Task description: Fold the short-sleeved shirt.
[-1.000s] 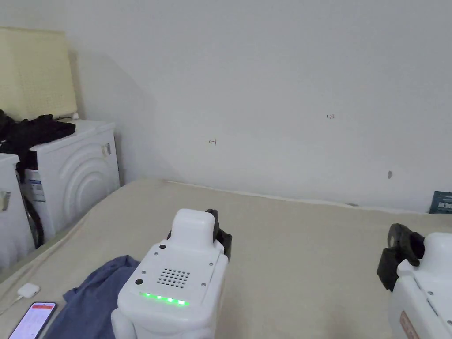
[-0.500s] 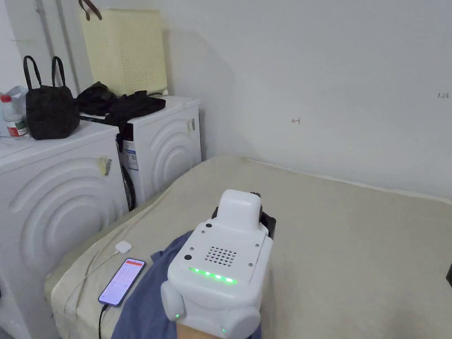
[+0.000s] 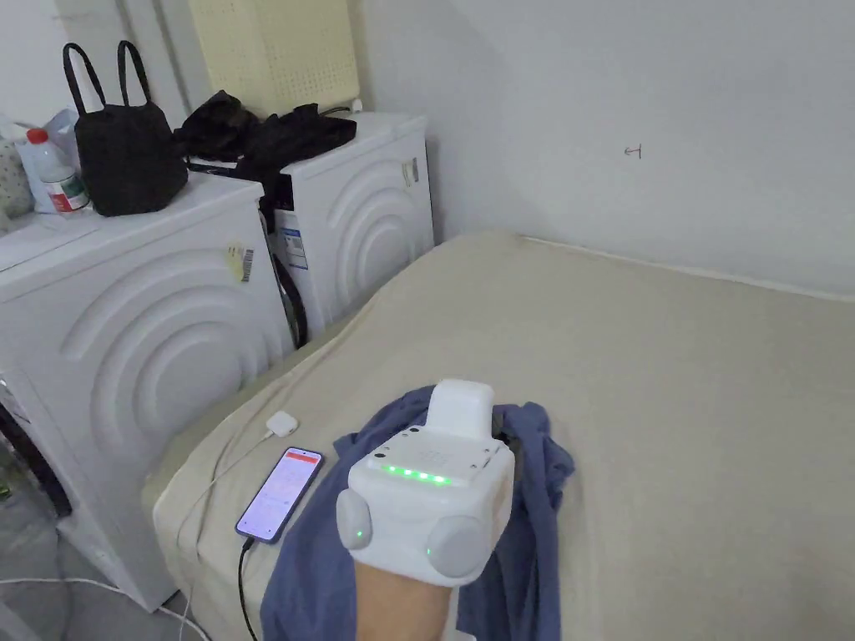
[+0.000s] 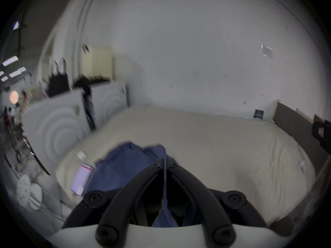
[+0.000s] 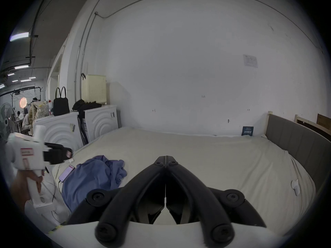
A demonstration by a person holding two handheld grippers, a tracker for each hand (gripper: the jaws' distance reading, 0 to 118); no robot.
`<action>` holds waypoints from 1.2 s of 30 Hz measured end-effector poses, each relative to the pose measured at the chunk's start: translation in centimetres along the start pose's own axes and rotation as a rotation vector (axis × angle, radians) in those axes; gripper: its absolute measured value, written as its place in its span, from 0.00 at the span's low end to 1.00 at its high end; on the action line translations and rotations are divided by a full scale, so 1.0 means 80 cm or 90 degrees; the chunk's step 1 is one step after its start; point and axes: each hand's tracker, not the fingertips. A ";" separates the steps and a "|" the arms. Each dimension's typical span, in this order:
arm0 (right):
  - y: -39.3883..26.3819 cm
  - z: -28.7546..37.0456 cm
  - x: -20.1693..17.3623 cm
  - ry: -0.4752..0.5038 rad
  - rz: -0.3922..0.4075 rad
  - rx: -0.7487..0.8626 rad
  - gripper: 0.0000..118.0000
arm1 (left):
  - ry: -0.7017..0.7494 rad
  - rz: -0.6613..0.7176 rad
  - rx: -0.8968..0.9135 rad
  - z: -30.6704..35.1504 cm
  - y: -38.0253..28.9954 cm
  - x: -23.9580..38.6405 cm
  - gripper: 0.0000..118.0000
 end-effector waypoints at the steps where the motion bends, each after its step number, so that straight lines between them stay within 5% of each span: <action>1: -0.006 -0.005 0.002 -0.003 0.002 -0.009 0.00 | -0.015 0.007 -0.019 -0.025 -0.005 0.000 0.02; 10: -0.047 -0.050 0.041 -0.044 -0.020 -0.083 0.00 | -0.016 -0.013 -0.232 -0.213 -0.066 0.033 0.06; 11: -0.050 -0.055 0.044 -0.051 -0.019 -0.089 0.00 | -0.003 -0.012 -0.244 -0.219 -0.071 0.036 0.18; 13: -0.055 -0.059 0.051 -0.057 -0.017 -0.096 0.00 | 0.022 -0.002 -0.278 -0.247 -0.083 0.035 0.80; 14: -0.058 -0.062 0.055 -0.059 -0.019 -0.100 0.00 | 0.023 0.003 -0.286 -0.258 -0.088 0.032 1.00; 24: -0.088 -0.092 0.069 -0.059 -0.037 -0.137 0.00 | 0.079 -0.016 -0.354 -0.322 -0.120 0.011 0.97; 29: -0.092 -0.098 0.060 -0.061 -0.029 -0.149 0.00 | 0.044 -0.058 -0.346 -0.296 -0.121 0.020 0.68; 33: -0.092 -0.096 0.055 -0.045 -0.035 -0.148 0.00 | -0.010 -0.022 -0.330 -0.286 -0.107 0.004 0.08; 36: -0.090 -0.091 0.052 -0.037 -0.030 -0.147 0.00 | 0.017 -0.020 -0.302 -0.273 -0.105 -0.012 0.08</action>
